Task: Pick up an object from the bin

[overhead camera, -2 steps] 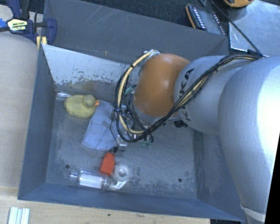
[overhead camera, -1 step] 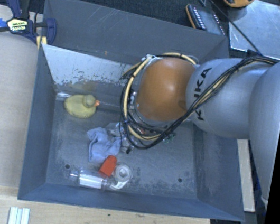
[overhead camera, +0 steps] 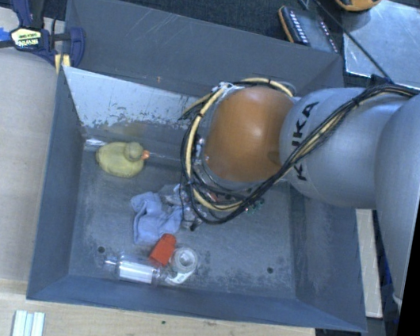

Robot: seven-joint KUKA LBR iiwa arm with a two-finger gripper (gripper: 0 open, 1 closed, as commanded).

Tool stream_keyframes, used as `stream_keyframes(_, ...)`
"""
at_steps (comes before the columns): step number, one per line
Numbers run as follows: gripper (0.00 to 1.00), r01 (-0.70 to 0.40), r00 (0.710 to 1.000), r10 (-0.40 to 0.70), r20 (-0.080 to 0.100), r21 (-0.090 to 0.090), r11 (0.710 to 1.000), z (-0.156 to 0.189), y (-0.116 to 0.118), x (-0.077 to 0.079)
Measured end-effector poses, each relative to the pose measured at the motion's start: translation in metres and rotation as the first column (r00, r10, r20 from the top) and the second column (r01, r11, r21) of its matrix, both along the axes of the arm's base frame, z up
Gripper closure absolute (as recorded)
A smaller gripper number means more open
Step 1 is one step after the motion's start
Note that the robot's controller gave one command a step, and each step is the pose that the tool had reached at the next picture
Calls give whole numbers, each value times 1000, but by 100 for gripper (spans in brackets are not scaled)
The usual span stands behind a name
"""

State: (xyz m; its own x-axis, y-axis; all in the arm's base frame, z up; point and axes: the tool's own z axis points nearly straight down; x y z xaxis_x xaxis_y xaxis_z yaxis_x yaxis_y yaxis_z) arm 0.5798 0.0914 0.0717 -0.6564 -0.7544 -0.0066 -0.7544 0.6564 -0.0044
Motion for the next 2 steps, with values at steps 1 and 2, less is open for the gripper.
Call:
stream_keyframes(1, 100, 3, 1000, -3, 0, 0, 1000, 0, 0, 0)
stream_keyframes(2, 100, 9, 1000, -9, 0, 1, 1000, 4, 0, -1)
